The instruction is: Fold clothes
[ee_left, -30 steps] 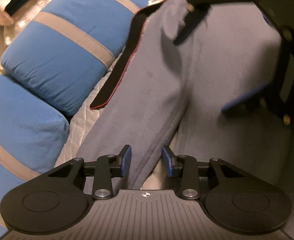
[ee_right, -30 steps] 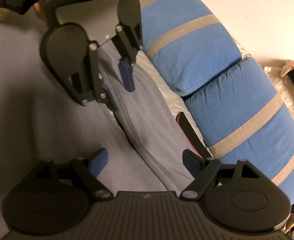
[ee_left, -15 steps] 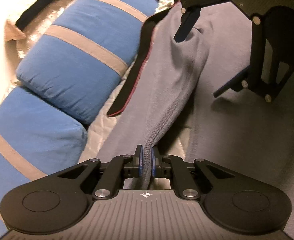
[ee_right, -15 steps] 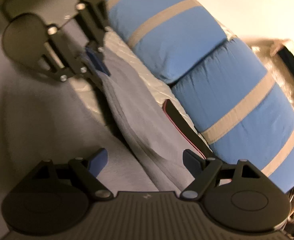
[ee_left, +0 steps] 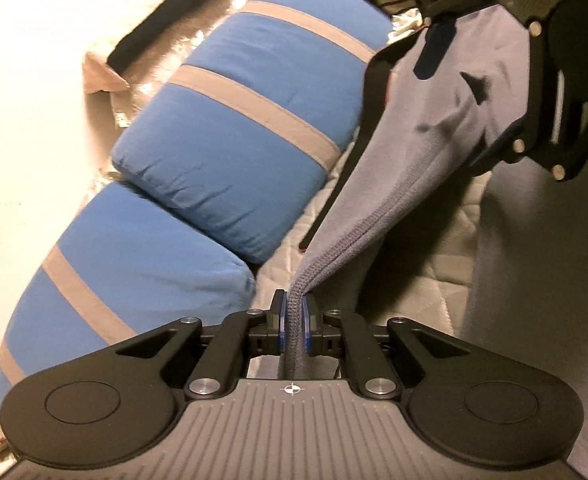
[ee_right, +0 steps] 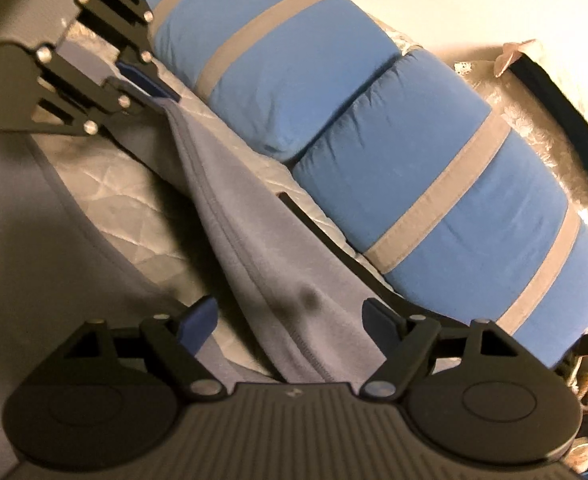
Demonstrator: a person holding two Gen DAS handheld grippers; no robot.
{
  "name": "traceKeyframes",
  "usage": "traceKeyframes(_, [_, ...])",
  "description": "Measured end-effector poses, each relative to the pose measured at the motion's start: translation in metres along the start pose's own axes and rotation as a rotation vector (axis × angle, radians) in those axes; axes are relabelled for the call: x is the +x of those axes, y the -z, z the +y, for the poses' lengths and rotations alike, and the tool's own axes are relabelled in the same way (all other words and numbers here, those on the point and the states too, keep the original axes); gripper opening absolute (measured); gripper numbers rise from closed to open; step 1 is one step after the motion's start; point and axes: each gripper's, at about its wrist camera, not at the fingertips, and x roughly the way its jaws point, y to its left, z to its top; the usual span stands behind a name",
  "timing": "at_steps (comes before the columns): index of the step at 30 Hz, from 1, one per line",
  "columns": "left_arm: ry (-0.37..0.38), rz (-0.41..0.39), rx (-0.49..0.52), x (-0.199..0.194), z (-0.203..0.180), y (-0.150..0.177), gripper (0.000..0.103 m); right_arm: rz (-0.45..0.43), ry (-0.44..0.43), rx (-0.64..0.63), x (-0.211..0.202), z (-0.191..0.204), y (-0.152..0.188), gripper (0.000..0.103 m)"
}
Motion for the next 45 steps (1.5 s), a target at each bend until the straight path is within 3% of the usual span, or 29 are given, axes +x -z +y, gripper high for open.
traceKeyframes(10, [0.015,0.005,-0.015,-0.003,0.003,-0.002,0.007,0.03,0.067,-0.049,0.019,0.01,0.004,0.068])
traceKeyframes(13, [0.022,0.005,-0.016,-0.003,0.002,-0.001,0.007,0.034,0.087,-0.071,0.023,0.014,0.004,0.058])
traceKeyframes(17, [0.048,0.014,-0.01,-0.002,0.001,0.0,0.007,0.043,0.108,-0.098,0.024,0.016,0.005,0.036])
traceKeyframes(23, [0.106,0.039,0.077,0.0,-0.012,0.004,0.007,0.061,0.136,-0.267,0.012,0.032,0.019,0.007])
traceKeyframes(28, [0.151,0.071,0.158,0.0,-0.026,0.009,0.007,0.116,0.07,-0.365,0.009,0.045,0.03,0.004])
traceKeyframes(35, [0.23,0.086,0.168,0.001,-0.033,0.012,0.007,0.174,0.068,-0.457,0.004,0.048,0.032,0.003])
traceKeyframes(38, [0.27,0.11,0.187,0.002,-0.04,0.014,0.007,0.193,0.057,-0.465,0.006,0.046,0.033,0.003])
traceKeyframes(45, [0.281,0.145,0.184,0.007,-0.041,0.016,0.009,0.218,0.019,-0.466,0.005,0.049,0.036,0.003])
